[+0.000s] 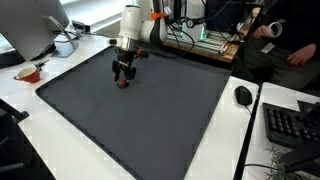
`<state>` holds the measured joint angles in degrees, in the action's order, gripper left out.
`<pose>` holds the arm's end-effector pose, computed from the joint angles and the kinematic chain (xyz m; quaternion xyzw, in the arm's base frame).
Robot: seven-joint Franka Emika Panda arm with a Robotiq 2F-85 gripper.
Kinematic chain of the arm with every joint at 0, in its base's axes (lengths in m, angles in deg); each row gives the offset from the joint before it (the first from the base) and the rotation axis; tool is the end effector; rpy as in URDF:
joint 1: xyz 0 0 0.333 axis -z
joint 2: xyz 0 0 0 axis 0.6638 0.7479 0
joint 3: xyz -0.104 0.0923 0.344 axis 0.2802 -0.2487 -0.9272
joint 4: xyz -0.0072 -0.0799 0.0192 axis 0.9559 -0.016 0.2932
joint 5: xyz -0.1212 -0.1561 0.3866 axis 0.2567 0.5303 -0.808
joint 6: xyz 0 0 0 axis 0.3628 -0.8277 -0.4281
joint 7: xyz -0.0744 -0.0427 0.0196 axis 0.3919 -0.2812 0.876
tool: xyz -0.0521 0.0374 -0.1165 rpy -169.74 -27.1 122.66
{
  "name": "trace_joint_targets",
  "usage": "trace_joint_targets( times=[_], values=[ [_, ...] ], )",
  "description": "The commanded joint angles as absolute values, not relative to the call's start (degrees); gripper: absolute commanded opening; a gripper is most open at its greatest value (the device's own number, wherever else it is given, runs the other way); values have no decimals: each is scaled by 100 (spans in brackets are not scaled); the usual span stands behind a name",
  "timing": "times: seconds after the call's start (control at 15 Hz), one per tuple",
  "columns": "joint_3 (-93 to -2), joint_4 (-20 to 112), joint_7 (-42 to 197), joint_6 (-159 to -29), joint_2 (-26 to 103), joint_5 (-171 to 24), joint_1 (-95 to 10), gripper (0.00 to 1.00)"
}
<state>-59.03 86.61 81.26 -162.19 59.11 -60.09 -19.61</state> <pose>0.5781 -0.1082 0.1146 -0.9562 0.0069 -0.2923 0.0145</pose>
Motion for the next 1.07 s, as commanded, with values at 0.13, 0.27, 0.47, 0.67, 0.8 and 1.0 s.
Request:
trace_joint_targets(
  times=[0.13,0.27,0.47,0.67,0.8,1.0],
  values=[
    [-5921,8498,8046,-16442,6094,-6013,-1922,44],
    [-5913,8502,8042,-16484,6105,-5999,-1922,30],
    [-5914,8527,8029,-16554,6095,-5974,-1909,20],
    [-5882,8563,8041,-16595,6048,-5977,-1921,20],
    [-5874,8606,8031,-16659,5980,-5946,-1896,20],
    [-5830,8650,8011,-16780,5911,-5914,-1891,20]
  ],
)
